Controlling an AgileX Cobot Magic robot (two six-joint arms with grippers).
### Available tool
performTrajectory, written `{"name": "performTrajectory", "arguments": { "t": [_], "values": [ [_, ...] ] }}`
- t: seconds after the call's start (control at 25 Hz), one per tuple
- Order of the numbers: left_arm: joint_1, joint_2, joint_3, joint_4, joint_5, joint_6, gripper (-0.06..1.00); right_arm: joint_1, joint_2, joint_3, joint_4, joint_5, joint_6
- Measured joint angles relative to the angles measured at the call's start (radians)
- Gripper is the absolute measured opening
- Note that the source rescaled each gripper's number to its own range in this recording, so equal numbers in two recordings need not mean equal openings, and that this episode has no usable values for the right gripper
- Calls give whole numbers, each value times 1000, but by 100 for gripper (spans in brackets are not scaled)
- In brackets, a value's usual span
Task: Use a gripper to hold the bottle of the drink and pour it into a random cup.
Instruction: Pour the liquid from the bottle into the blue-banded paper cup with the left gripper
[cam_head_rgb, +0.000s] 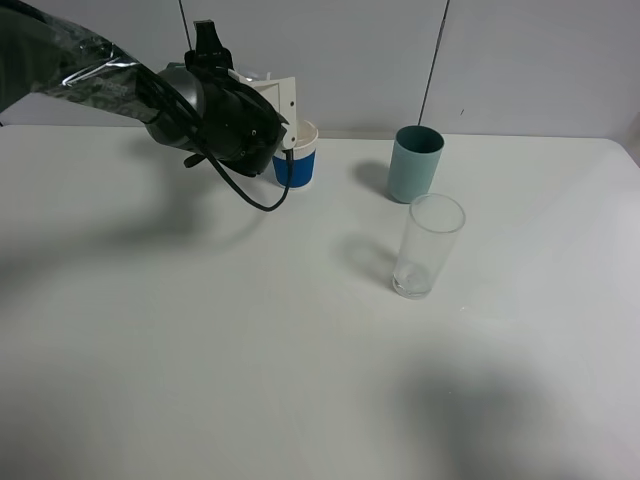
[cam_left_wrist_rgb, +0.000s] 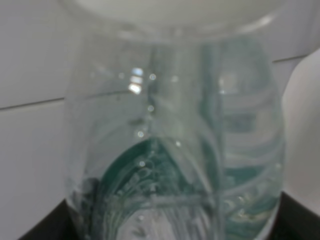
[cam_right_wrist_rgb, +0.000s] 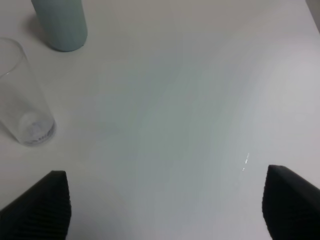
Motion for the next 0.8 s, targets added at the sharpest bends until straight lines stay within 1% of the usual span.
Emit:
{"name": "performTrajectory", "arguments": {
  "t": [0.48,0.8],
  "values": [
    [11,0,0,0,0,7,0,0,0,0,0,0,0],
    [11,0,0,0,0,36,0,0,0,0,0,0,0]
  ]
}}
